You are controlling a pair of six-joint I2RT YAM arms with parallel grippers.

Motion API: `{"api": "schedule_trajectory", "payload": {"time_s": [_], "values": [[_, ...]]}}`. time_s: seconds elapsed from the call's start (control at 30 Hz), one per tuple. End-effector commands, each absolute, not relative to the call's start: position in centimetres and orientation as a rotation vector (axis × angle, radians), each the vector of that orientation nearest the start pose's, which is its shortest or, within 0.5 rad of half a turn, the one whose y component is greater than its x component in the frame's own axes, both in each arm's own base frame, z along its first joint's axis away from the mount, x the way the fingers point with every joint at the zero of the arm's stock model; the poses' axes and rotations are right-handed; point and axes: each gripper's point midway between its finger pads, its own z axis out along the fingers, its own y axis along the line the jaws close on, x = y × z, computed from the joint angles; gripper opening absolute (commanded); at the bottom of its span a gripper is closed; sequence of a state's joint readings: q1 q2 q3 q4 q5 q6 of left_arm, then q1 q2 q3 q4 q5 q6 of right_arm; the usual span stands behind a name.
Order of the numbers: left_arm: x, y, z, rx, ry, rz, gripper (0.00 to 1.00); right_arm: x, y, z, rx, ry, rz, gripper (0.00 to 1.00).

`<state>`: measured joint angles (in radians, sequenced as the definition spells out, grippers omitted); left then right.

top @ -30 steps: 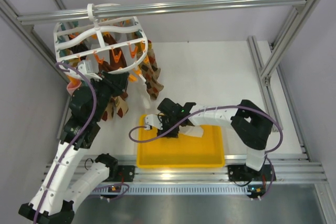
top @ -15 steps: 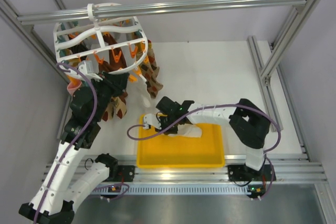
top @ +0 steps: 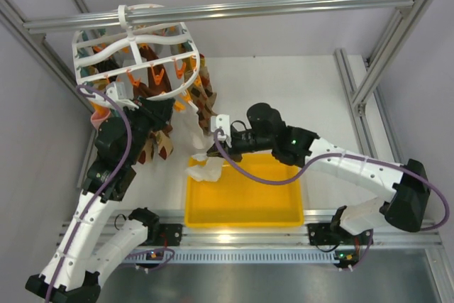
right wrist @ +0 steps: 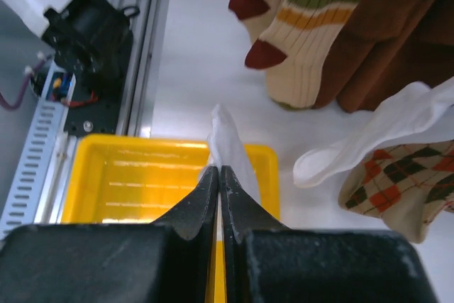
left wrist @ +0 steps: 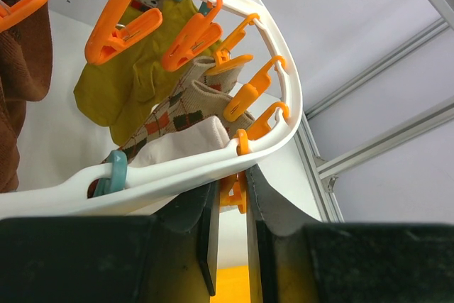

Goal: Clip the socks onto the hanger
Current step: Pick up the sock from the bin, then place the sock in the bin.

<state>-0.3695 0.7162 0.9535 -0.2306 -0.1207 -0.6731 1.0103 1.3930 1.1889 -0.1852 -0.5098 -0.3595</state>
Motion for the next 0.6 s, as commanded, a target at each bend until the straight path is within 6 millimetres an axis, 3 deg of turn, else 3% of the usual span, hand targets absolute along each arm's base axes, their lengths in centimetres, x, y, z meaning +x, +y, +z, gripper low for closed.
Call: {"api": "schedule_trajectory", "payload": {"time_s": [0.0,0.07,0.13,0.27,0.4,0.57], "values": [[28.4,-9.9,38.7,-0.379,1.502,-0.676,0.0,16.5,40.3,31.7,-1.334,1.211,1.036,0.0],[28.4,-9.9,38.8,-0.379,1.502,-0.676,0.0,16.4,39.7,31.3,-1.338,1.232,1.029,0.0],[28.4,-9.9,38.9,-0.379,1.5,-0.676,0.0,16.7,38.6,28.6,-1.384,1.293,1.003,0.0],[28.5,-10.0,38.5,-0.38,1.508,-0.676,0.0,14.7,35.3,20.3,-1.642,1.431,0.942,0.0],[28.5,-10.0,38.4,-0.383,1.509,-0.679,0.0,15.7,32.0,14.0,-1.707,1.651,0.854,0.0],[28.6,-10.1,38.5,-0.38,1.51,-0.678,0.0,19.3,29.2,11.6,-1.576,1.827,0.751,0.0]]}}
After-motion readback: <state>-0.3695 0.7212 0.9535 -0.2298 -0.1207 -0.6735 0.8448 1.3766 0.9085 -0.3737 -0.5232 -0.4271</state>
